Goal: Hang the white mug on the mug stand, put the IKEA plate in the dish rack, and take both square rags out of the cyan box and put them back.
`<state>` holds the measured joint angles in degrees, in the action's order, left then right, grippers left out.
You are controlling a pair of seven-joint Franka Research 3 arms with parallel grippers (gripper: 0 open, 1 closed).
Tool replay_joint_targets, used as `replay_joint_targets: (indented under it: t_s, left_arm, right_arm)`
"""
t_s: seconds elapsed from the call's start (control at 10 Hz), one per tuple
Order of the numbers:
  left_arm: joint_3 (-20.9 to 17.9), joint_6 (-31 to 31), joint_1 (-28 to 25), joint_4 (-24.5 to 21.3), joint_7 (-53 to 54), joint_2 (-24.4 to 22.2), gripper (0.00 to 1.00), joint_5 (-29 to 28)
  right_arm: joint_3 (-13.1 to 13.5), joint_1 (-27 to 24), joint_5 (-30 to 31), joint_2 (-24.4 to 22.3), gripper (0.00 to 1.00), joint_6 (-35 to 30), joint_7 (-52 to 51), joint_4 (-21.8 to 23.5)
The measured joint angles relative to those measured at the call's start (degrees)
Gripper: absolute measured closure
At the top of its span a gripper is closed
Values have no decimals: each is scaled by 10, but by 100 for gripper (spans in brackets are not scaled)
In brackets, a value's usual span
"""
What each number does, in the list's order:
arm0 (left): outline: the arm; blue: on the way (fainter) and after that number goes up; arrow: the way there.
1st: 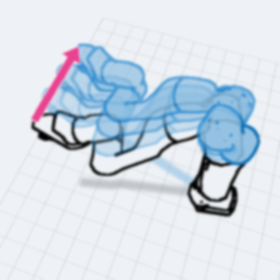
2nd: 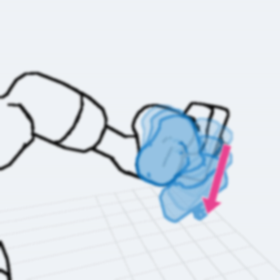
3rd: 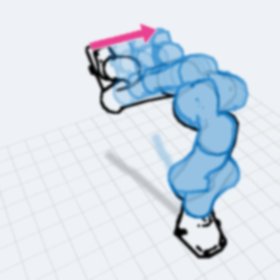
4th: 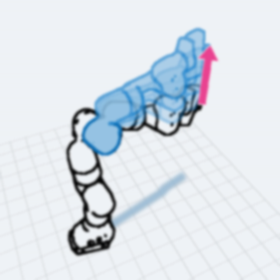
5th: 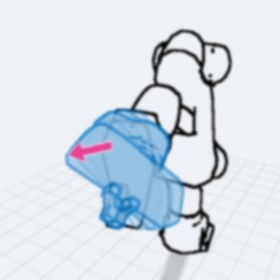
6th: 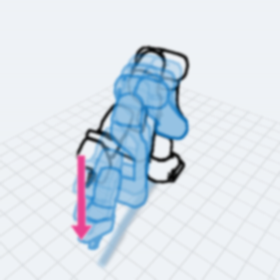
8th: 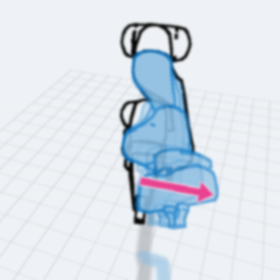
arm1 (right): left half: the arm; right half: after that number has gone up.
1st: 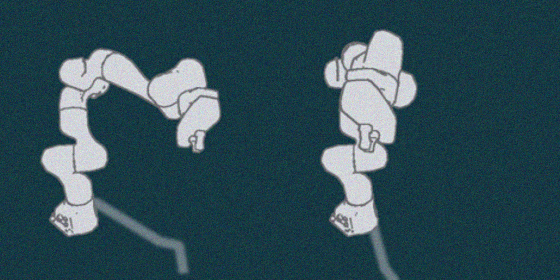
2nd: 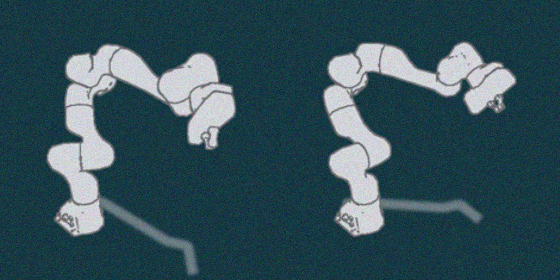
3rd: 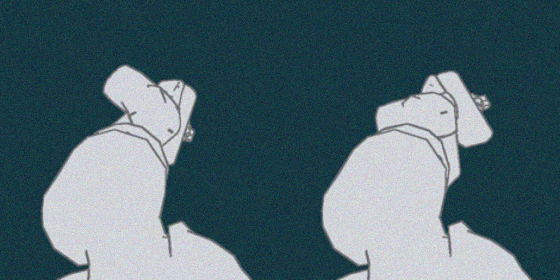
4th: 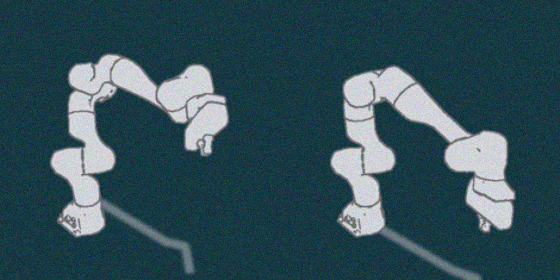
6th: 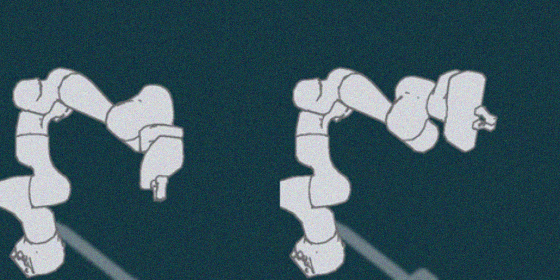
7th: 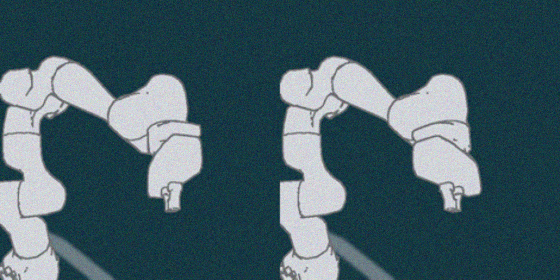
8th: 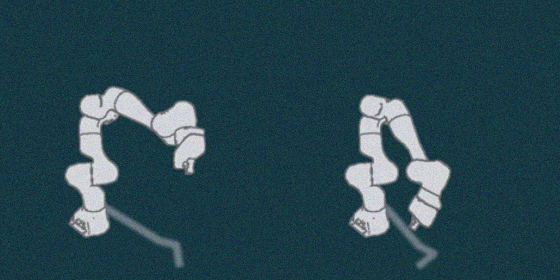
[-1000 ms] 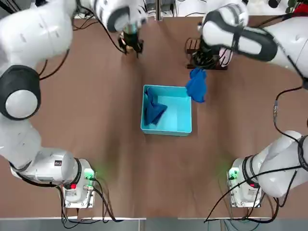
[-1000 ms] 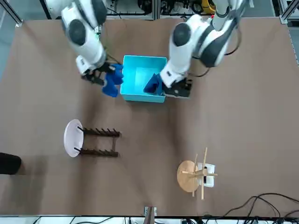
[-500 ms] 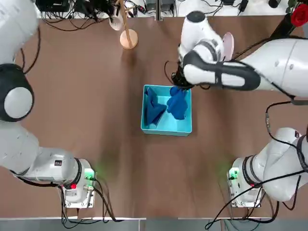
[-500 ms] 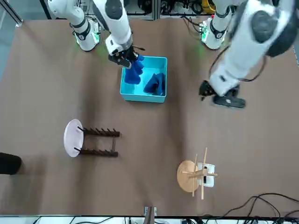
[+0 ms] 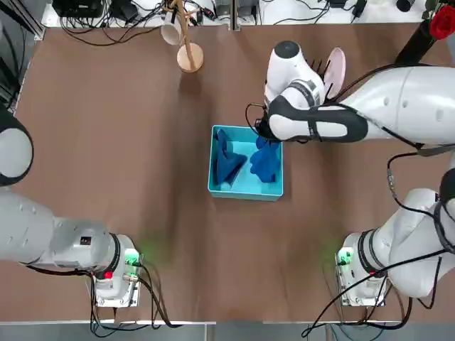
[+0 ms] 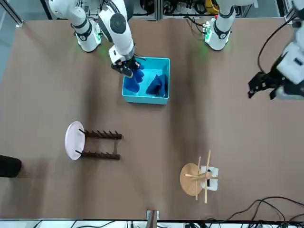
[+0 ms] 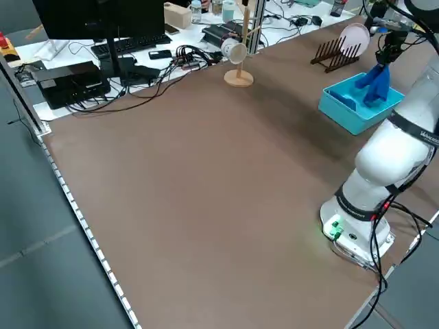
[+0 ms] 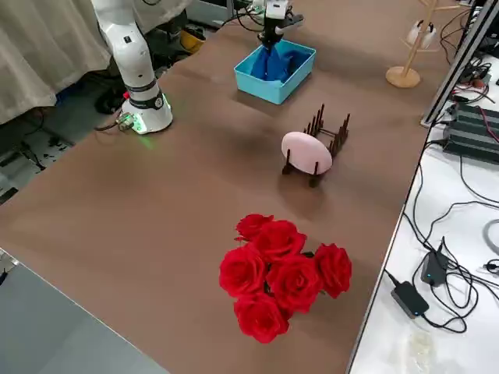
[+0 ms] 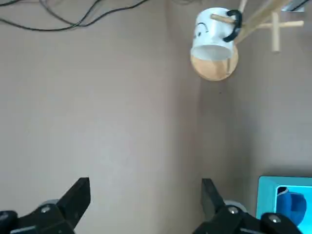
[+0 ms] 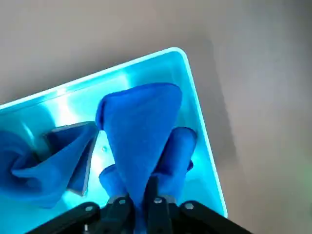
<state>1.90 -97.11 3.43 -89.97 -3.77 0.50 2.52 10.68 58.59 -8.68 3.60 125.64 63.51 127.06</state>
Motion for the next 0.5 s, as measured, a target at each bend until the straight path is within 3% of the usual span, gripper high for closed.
replay_joint_targets:
  t_s: [0.5]
  left_arm:
    - [-24, 50, 4, 29, 27, 31, 0, -1]
  right_arm:
    - [11, -14, 4, 10, 11, 1, 0, -8]
